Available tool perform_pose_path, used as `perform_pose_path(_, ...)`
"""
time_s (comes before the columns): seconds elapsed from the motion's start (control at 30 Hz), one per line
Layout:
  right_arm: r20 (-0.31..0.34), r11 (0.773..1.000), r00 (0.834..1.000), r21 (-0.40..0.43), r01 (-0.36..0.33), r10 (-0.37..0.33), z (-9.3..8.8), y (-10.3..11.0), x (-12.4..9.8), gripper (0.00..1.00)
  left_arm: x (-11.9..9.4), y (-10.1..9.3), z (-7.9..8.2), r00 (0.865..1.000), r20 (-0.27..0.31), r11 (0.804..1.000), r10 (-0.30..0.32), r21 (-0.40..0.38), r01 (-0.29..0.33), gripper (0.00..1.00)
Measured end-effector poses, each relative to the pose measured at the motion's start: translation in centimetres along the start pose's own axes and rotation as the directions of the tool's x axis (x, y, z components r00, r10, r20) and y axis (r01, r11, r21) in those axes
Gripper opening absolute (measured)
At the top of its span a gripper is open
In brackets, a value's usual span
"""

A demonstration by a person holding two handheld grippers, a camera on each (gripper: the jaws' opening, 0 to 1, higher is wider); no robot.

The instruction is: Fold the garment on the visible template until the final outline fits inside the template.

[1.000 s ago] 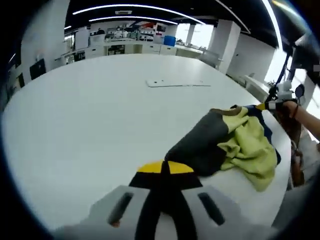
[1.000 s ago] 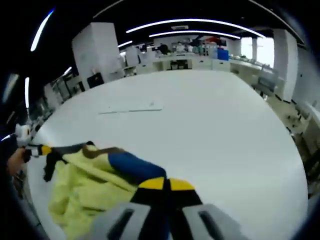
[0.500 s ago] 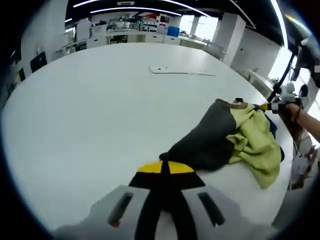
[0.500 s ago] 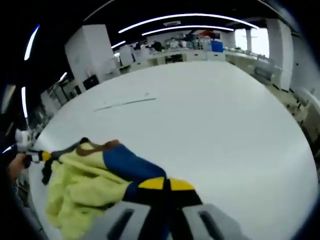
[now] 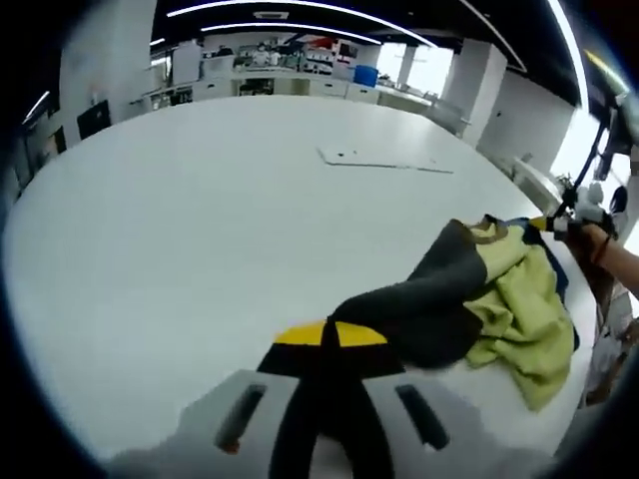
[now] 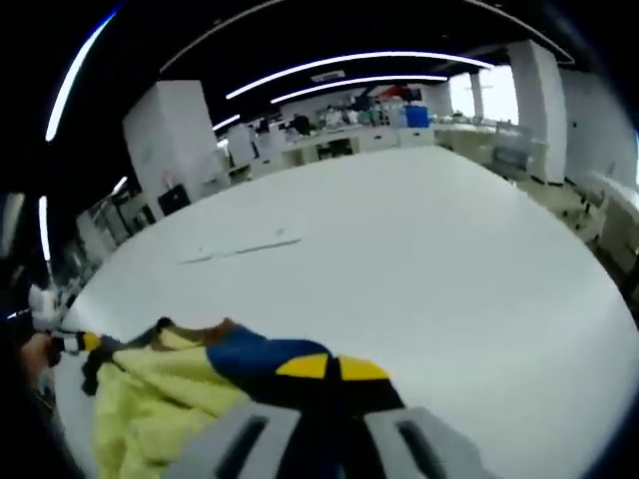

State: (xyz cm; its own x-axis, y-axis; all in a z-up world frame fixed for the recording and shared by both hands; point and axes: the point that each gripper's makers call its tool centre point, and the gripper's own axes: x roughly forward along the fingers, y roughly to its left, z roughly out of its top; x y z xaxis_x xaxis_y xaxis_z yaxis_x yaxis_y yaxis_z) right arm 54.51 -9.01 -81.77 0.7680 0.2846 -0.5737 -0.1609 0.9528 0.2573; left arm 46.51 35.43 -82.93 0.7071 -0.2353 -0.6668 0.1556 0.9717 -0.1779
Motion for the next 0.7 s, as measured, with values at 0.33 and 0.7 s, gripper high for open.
perform_pose_path(0.33,-0.053,0.997,0.996,-0.014,-0.075,0.075,-1.1,1.1,0.8,0.00,0.8,1.3,1.5,0.996,0.054,0.997,0.068,0.023,-0.070,0.00)
perform_pose_path(0.7,0.000,0.994,0.998,-0.091,-0.068,0.069,0.6,2.0,-0.6,0.47,-0.9,0.3,1.8,0.993,0.111,0.996,0.048,0.073,-0.057,0.42)
